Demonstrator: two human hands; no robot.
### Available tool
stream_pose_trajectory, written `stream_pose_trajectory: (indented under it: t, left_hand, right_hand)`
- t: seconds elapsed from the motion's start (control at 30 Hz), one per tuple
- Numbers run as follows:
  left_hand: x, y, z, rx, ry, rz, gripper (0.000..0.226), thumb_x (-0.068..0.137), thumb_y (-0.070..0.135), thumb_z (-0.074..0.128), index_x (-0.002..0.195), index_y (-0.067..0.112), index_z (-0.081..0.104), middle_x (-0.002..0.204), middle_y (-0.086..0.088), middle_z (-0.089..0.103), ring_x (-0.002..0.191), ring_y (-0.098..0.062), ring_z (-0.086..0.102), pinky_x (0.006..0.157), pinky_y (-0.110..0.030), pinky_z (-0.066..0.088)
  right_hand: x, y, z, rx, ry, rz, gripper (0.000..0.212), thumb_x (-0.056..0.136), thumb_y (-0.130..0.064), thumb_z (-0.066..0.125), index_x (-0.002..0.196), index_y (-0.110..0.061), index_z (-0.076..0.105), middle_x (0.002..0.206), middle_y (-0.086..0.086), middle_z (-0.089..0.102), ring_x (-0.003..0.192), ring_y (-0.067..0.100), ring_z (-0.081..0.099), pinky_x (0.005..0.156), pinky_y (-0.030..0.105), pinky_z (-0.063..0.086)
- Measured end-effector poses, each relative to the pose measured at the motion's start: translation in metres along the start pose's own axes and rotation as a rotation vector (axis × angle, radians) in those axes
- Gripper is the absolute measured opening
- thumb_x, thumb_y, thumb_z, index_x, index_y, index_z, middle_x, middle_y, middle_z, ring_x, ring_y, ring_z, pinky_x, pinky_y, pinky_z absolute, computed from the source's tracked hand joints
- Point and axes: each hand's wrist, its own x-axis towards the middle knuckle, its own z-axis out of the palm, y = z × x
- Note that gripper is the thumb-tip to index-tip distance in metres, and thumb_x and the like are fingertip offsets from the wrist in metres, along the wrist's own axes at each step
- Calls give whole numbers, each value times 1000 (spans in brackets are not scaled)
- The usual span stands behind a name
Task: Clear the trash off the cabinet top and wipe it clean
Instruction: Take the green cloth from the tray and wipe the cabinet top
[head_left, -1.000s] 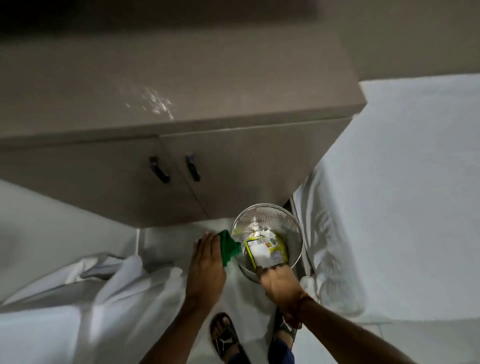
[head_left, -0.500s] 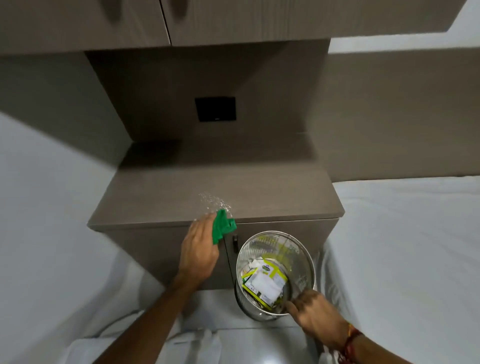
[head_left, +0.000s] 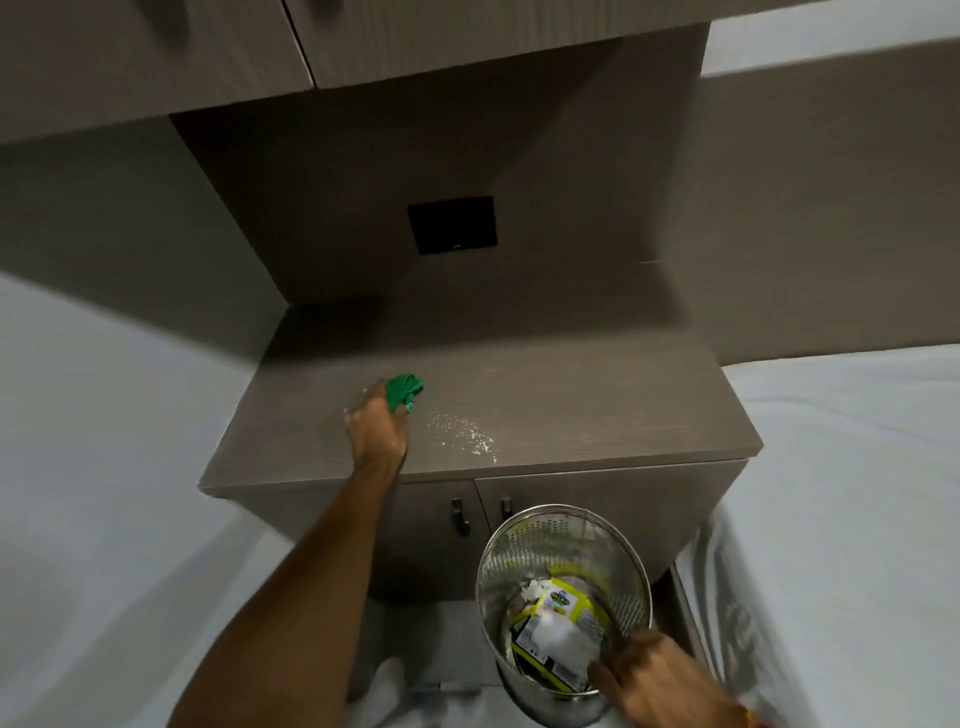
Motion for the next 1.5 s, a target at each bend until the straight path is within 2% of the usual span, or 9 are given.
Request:
stream_pose_trajectory:
  t: [0.23, 0.47, 0.67, 0.83, 0.93, 1.03, 1.13, 1.23, 1.5]
  left_hand:
    - [-20, 12, 39, 42, -80, 152, 58, 94, 14, 64, 149, 19, 44, 154, -8, 50, 151, -30, 33, 128, -57, 14]
    - [-116, 58, 59, -35, -138, 327, 60, 90, 10, 68, 146, 20, 50, 154, 0, 51, 149, -20, 38, 130, -46, 9]
    - [-166, 52, 56, 94, -308, 484, 73, 92, 18, 67, 155, 30, 34, 164, 10, 28, 155, -15, 14, 130, -45, 13]
    - [-203, 31, 74, 339, -353, 799, 84, 66, 43, 90, 141, 23, 58, 149, 6, 56, 140, -17, 52, 120, -42, 30]
    - [-203, 36, 75, 342, -286, 775, 87, 61, 49, 93, 139, 28, 60, 147, 11, 57, 138, -11, 53, 117, -39, 44]
    - [-187, 58, 64, -48, -306, 515, 71, 89, 41, 66, 153, 39, 33, 159, 16, 37, 145, -9, 39, 120, -38, 38]
    - [-129, 81, 38, -242, -43, 281, 55, 96, 29, 56, 149, 24, 44, 144, -5, 60, 125, -21, 61, 103, -39, 55]
    - [-42, 82, 14, -165, 77, 144, 50, 96, 6, 59, 145, 8, 52, 138, -19, 63, 123, -36, 62, 107, -45, 50]
    - [34, 78, 65, 50, 9, 5, 47, 97, 12, 60, 143, 11, 52, 140, -16, 61, 136, -33, 53, 121, -55, 30]
  right_hand:
    - [10, 16, 3, 61, -32, 78, 32, 57, -19, 79, 81, -23, 57, 53, -7, 56, 44, 17, 53, 48, 24, 45]
    - [19, 21, -14, 70, -120, 92, 26, 54, -21, 81, 75, -25, 67, 50, -6, 58, 43, 16, 56, 46, 23, 48]
    - [24, 22, -27, 103, -107, 70, 20, 56, -30, 83, 71, -29, 71, 49, -8, 60, 42, 10, 57, 46, 18, 48]
    - [28, 24, -40, 93, -41, 65, 6, 66, -30, 73, 72, -30, 71, 49, -7, 61, 43, 9, 58, 50, 18, 48]
    - [30, 24, -45, 73, 43, 38, 2, 71, -28, 69, 68, -28, 70, 50, -7, 62, 44, 10, 59, 50, 18, 49]
    - [34, 26, -52, 35, 29, 24, 25, 52, -35, 89, 65, -28, 69, 45, -6, 59, 39, 10, 56, 46, 17, 46]
    - [40, 28, -62, 42, 78, 51, 44, 39, -37, 93, 71, -21, 67, 49, -8, 62, 43, 8, 58, 48, 19, 50]
    - [40, 30, -63, 22, 16, 17, 34, 42, -43, 93, 62, -28, 71, 46, -11, 60, 40, 5, 57, 48, 16, 49]
    - [30, 35, -35, 20, -44, 13, 22, 60, -48, 87, 68, -33, 73, 51, -13, 63, 43, 3, 59, 52, 14, 52]
